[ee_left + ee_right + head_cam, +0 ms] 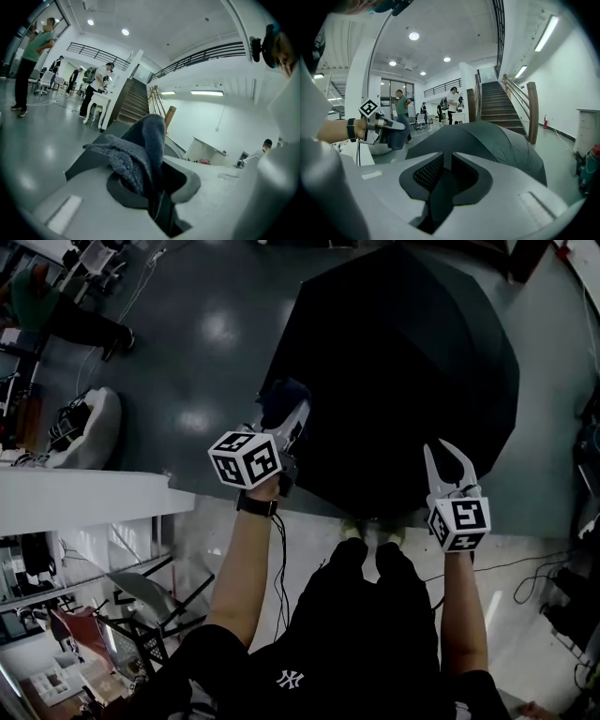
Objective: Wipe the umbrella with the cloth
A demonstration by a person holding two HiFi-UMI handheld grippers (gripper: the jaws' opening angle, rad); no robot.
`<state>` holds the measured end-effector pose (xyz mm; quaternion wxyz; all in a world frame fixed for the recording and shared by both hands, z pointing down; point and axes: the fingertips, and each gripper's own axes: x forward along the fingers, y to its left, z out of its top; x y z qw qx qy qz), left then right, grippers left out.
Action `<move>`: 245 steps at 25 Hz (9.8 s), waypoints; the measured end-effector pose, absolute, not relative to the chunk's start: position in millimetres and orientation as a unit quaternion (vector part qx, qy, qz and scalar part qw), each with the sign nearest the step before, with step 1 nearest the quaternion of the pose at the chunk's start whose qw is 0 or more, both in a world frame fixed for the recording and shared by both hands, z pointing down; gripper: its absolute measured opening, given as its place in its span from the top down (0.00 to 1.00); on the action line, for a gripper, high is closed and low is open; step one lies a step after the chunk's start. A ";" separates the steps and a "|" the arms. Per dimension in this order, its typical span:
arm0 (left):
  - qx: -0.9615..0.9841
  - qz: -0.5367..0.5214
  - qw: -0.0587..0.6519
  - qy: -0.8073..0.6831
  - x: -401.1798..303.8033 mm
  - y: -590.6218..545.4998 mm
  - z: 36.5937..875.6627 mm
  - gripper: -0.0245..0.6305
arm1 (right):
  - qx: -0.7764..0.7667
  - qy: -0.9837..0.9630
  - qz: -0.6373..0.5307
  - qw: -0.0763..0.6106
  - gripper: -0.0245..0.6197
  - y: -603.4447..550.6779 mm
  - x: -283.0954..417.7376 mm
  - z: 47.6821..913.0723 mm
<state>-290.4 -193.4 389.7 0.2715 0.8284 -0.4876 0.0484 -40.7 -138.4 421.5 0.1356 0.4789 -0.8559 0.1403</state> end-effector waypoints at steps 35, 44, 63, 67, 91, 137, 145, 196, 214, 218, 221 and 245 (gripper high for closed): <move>0.791 0.312 0.170 -0.498 -274.4 -405.7 467.1 0.71 | 0.492 -0.835 0.098 0.224 0.85 -250.8 -69.6 499.1; 0.805 0.328 0.146 -0.472 -213.7 -387.5 457.5 0.71 | 0.487 -0.837 0.115 0.221 0.84 -239.0 -54.2 500.2; 0.822 0.329 0.120 -0.450 -105.3 -336.3 448.7 0.71 | 0.475 -0.849 0.143 0.182 0.85 -229.6 -14.3 495.3; 0.827 0.331 0.117 -0.439 -77.6 -324.2 455.0 0.71 | 0.475 -0.850 0.147 0.176 0.85 -228.9 -3.6 495.8; 0.858 0.335 0.135 -0.364 60.9 -264.8 495.9 0.71 | 0.502 -0.832 0.165 0.167 0.86 -196.4 87.1 505.4; 0.717 0.348 0.166 -0.580 -332.4 -278.0 519.1 0.70 | 0.477 -0.855 0.118 0.168 0.87 -161.4 -81.1 489.1; 0.710 0.330 0.181 -0.595 -283.6 -272.1 513.1 0.70 | 0.479 -0.852 0.132 0.166 0.87 -165.9 -33.3 493.0; 0.839 0.261 0.111 -0.463 70.9 -200.8 517.0 0.70 | 0.471 -0.855 0.177 0.127 0.92 -152.2 126.1 517.2; 0.727 0.247 0.177 -0.616 -215.5 -99.0 547.5 0.70 | 0.414 -0.887 0.150 0.137 0.92 -85.7 -42.5 527.4; 0.690 0.248 0.195 -0.652 -275.3 -99.3 572.6 0.70 | 0.410 -0.891 0.142 0.133 0.92 -79.3 -67.7 537.1; 0.671 0.245 0.204 -0.670 -306.0 -110.0 588.3 0.70 | 0.411 -0.893 0.135 0.126 0.92 -77.9 -79.9 543.5; 0.675 0.231 0.218 -0.666 -257.6 -141.1 593.9 0.70 | 0.448 -0.875 0.142 0.116 0.92 -91.5 -43.1 565.0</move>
